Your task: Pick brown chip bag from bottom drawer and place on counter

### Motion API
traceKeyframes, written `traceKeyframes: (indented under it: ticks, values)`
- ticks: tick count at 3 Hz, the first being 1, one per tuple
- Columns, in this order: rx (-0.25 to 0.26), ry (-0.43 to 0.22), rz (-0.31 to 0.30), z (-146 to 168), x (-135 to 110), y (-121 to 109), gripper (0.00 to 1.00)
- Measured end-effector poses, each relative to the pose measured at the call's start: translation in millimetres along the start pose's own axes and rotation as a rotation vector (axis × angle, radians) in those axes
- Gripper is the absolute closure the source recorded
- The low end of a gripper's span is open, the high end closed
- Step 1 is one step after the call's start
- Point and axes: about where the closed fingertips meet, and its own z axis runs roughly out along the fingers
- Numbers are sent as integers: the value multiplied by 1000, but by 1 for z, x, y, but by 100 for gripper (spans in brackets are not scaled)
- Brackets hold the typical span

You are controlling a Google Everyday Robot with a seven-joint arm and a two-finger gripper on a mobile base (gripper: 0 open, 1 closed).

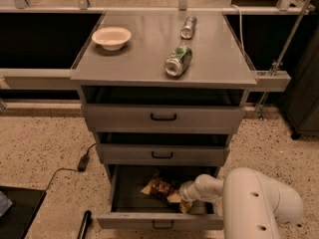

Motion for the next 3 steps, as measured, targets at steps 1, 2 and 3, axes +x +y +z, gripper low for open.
traceKeyframes:
  ticks: [1, 2, 3]
  values:
    - [0, 0, 0, 0, 0, 0, 67]
    - [-5, -3, 0, 0, 0, 1, 90]
    - [-49, -44, -23, -26, -9, 13, 100]
